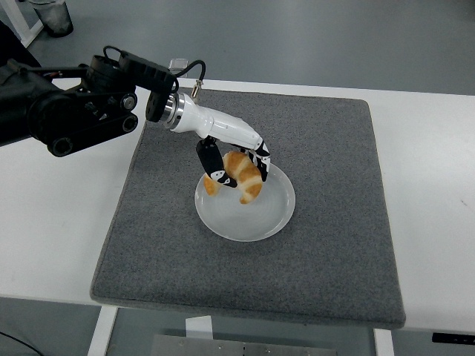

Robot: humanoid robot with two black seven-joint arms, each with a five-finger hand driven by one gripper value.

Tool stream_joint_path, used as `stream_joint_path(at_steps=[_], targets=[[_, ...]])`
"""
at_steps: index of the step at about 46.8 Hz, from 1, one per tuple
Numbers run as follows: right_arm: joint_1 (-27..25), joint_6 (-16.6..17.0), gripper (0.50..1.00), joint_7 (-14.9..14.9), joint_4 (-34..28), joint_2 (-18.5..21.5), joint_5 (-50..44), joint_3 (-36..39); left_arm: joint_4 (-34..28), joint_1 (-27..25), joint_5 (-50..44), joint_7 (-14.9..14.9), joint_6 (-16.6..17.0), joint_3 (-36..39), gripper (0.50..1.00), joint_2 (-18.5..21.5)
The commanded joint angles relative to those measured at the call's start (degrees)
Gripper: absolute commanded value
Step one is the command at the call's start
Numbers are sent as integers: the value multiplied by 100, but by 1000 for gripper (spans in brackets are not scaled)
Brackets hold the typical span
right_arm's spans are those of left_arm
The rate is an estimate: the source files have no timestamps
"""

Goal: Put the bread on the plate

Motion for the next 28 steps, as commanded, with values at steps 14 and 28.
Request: stream_joint_path(at_steps=[14,28], targets=[[0,0,952,-2,-7,0,-2,-11,152,358,177,22,244,23,500,-168],[0,0,952,-2,-7,0,7,-11,258,437,168,48,499,102,500,-282]])
